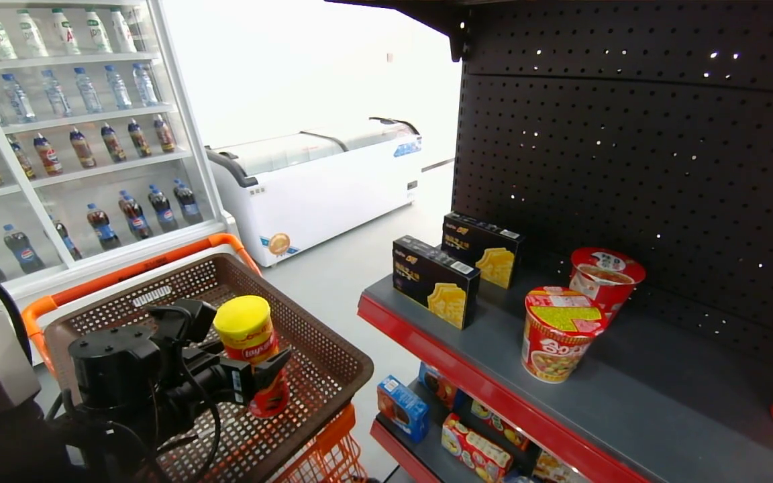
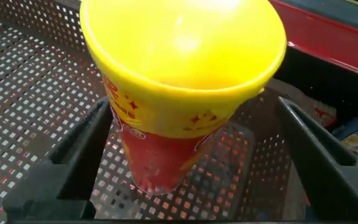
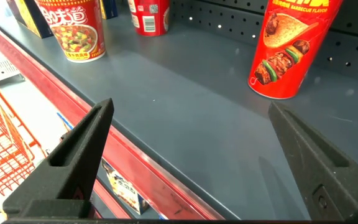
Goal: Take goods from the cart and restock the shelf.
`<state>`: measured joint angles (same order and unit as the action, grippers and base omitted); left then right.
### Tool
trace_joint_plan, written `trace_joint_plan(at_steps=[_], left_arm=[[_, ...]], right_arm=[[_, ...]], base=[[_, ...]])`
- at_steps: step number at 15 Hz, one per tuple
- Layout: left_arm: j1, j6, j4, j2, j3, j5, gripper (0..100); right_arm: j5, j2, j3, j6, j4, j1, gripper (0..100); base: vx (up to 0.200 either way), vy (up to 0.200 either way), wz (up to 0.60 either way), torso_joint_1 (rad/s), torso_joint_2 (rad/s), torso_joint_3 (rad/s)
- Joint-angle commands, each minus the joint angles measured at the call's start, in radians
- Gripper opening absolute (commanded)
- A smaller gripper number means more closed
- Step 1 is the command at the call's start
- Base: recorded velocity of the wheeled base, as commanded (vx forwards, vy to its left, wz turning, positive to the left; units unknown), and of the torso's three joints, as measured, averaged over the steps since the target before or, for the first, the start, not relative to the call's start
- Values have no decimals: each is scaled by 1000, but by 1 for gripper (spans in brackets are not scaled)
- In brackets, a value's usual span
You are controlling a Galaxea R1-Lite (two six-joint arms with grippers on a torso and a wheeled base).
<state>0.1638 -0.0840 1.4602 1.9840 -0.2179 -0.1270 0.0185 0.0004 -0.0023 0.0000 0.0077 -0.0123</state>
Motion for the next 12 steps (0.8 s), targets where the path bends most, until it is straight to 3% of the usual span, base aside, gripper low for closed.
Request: trace_joint_plan(at_steps=[1, 12], left_arm=[[0, 0, 14, 9, 29, 0, 100], [-7, -3, 111, 29, 164, 6, 100]], right_arm=[[0, 0, 1, 0, 0, 0, 100], [0, 0, 1, 0, 0, 0, 100]], base=[[0, 0, 0, 0, 0, 0], [0, 0, 0, 0, 0, 0]])
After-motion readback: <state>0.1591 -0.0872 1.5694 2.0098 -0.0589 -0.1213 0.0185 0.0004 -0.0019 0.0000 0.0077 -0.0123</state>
